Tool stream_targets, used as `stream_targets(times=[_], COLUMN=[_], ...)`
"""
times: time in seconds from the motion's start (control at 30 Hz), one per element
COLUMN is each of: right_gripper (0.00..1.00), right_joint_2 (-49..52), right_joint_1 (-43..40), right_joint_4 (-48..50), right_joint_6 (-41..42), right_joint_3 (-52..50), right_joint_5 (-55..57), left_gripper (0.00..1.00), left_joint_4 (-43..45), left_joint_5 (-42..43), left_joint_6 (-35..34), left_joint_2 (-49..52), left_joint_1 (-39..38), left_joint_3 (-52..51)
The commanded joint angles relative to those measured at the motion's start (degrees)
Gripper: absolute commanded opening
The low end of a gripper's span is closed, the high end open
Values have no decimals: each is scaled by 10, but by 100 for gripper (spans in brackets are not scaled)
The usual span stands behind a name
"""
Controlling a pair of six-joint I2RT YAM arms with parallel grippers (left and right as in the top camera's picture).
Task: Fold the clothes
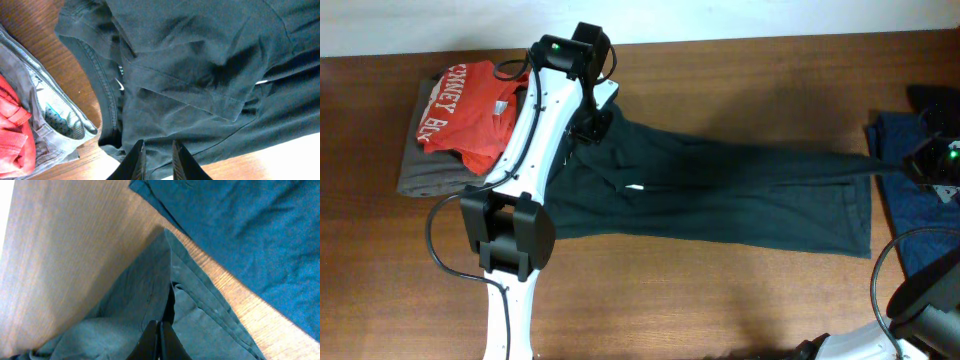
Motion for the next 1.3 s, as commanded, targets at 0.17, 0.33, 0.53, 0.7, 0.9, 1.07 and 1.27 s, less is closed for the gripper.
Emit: stream_targets(times=[0.17, 0.33, 0.53, 0.7, 0.9, 1.07, 1.27], right_gripper=[4, 4, 4, 4, 4, 4, 4], right_joint_2=[-8, -8, -8, -8, -8, -8, -8], right_joint_1=[1, 1, 1, 1, 1, 1, 1], right_joint_4=[0, 1, 1, 1, 1, 1, 3], right_joint_6=[-7, -7, -7, -7, -7, -7, -7], right_joint_3=[7, 7, 7, 7, 7, 7, 7], right_joint_5=[16, 16, 16, 16, 16, 16, 16], left_gripper=[54, 56, 55, 54, 10, 0, 0], left_joint_4=[59, 164, 236, 288, 302, 271, 184], left_joint_5=[1, 76, 87, 152, 153, 153, 155], left_joint_6=[-23, -23, -22, -5, -3, -3, -8], left_joint_2=[-23, -23, -23, -22, -23, -36, -89], left_joint_1=[22, 54, 69, 67, 68, 69, 68], left_joint_3=[-80, -168, -210, -263, -272, -230, -130])
